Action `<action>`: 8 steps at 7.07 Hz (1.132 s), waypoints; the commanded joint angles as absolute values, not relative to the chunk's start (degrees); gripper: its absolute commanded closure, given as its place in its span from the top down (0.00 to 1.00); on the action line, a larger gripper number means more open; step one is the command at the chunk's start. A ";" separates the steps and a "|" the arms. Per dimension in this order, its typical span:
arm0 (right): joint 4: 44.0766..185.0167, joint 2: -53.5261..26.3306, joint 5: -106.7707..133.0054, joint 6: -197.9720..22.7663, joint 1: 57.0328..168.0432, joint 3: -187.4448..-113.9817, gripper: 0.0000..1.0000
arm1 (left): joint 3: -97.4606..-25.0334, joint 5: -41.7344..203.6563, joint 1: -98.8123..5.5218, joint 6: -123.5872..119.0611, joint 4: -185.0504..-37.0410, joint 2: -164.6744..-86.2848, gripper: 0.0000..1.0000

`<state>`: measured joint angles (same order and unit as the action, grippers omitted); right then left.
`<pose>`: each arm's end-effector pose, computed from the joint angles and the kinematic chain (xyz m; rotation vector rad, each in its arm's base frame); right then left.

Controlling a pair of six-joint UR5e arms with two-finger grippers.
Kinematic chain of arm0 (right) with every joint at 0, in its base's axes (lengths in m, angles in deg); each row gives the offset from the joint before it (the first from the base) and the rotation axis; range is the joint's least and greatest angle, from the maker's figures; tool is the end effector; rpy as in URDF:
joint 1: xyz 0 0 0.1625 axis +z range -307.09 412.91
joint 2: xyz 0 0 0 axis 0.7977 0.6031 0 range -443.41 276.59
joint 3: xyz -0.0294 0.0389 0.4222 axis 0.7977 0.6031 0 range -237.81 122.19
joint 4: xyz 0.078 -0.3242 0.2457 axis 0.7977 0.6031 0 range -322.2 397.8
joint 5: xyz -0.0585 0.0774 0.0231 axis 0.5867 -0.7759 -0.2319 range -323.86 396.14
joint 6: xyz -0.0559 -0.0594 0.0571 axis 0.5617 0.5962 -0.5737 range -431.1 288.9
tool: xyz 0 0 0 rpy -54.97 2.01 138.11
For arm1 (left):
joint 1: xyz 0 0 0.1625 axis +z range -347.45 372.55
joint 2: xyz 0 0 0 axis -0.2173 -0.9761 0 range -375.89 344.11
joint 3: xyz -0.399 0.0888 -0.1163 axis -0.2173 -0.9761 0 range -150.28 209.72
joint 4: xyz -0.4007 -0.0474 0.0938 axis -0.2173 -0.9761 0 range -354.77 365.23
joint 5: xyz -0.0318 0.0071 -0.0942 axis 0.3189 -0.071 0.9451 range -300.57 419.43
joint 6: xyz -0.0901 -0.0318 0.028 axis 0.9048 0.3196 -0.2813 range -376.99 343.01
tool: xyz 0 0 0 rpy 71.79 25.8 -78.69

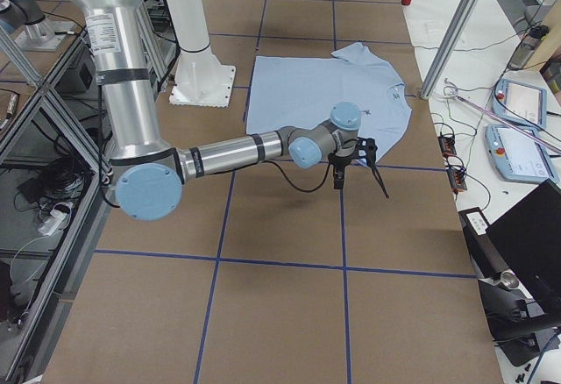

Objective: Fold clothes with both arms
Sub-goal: 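Move the right gripper toward the shirt's sleeve nearest it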

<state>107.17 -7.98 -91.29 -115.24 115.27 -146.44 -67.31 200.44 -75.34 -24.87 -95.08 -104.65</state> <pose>-0.2211 -0.5790 0.4943 0.0894 -0.8460 0.0776 -0.0377 -0.4959 0.5803 0.3073 0.8726 0.2868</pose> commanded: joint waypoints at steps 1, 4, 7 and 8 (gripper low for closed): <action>94.16 -19.83 -83.09 -121.71 111.27 -132.23 1.00 | -67.22 201.46 -75.34 -24.47 -100.49 -102.46 1.00; 77.09 -23.20 -79.88 -136.93 109.07 -119.51 0.92 | -67.57 201.55 -75.34 -21.58 -100.67 -102.54 1.00; 80.78 -23.55 -79.26 -137.11 108.54 -119.77 0.53 | -67.57 201.55 -75.34 -21.21 -100.67 -102.55 1.00; 80.87 -23.55 -79.26 -137.11 108.45 -119.77 0.22 | -67.14 202.59 -75.34 -21.30 -100.67 -102.55 1.00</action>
